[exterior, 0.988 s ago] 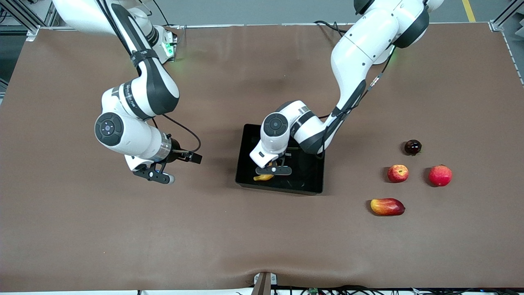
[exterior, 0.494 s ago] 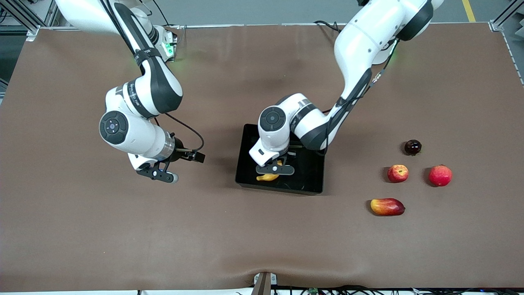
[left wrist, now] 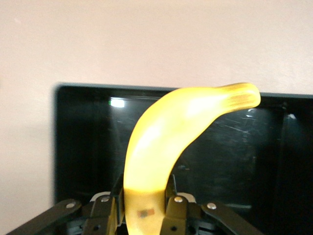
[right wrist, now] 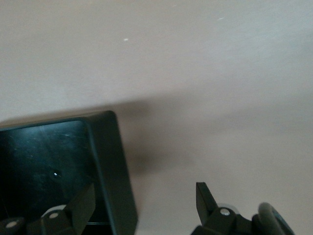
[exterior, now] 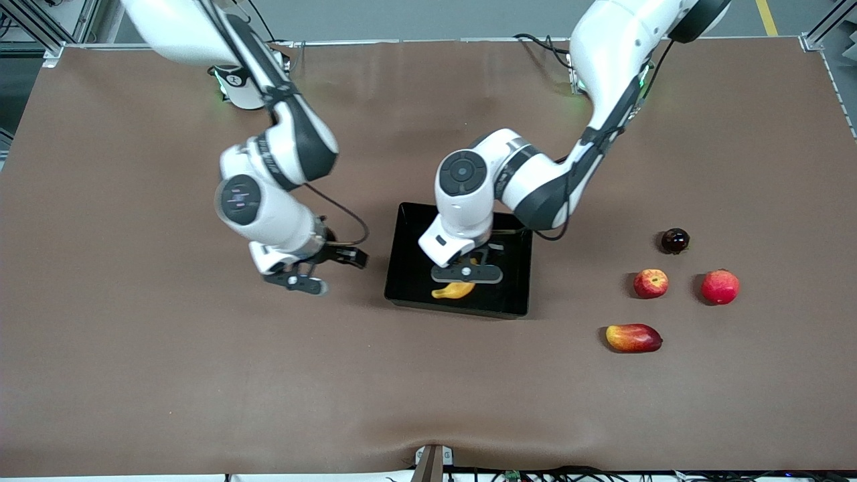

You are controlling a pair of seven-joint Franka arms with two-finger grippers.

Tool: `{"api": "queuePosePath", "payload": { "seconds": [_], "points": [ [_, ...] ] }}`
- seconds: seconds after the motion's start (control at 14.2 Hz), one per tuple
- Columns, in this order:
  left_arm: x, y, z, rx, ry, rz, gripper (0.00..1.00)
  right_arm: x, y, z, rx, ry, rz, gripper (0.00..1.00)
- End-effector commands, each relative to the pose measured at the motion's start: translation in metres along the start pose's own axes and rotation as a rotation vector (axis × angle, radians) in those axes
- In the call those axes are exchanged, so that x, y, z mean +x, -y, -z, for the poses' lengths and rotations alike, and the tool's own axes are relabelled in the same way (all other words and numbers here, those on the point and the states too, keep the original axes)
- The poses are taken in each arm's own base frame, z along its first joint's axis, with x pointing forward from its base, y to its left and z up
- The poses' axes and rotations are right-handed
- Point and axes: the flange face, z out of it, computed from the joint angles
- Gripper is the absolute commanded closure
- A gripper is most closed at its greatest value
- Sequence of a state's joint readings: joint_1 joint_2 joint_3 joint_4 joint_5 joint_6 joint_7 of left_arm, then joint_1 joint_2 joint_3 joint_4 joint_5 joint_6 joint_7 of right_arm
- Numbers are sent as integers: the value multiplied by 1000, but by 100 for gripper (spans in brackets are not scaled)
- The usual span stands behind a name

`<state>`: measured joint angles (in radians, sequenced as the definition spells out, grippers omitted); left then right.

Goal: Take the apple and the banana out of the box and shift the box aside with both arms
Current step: 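Lift the banana out with the left gripper while the right gripper grips the tray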

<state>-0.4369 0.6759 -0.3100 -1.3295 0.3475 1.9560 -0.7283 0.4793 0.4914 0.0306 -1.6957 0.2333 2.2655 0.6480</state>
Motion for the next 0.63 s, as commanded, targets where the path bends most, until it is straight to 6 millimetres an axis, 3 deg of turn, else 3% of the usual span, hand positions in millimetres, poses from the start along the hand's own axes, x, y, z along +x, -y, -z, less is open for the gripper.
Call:
{"api": "queuePosePath", "payload": {
  "seconds": [0.0, 0.14, 0.28, 0.35, 0.49, 0.56],
  "points": [
    [11, 67, 53, 30, 37, -64, 100, -16, 24, -42, 20, -33, -7, 27],
    [27, 131, 66, 58, 73, -129, 100, -27, 32, -60, 13, -32, 10, 62],
    [44, 206, 62, 66, 110, -161, 100, -30, 34, -65, 9, -28, 14, 92],
    [54, 247, 53, 59, 130, -147, 100, -31, 34, -67, 7, -27, 15, 100],
    [67, 316, 36, 55, 144, -65, 100, -29, 33, -66, 6, -29, 15, 100],
    [74, 338, 21, 59, 140, -24, 100, -27, 32, -64, 6, -35, 16, 100]
  ]
}}
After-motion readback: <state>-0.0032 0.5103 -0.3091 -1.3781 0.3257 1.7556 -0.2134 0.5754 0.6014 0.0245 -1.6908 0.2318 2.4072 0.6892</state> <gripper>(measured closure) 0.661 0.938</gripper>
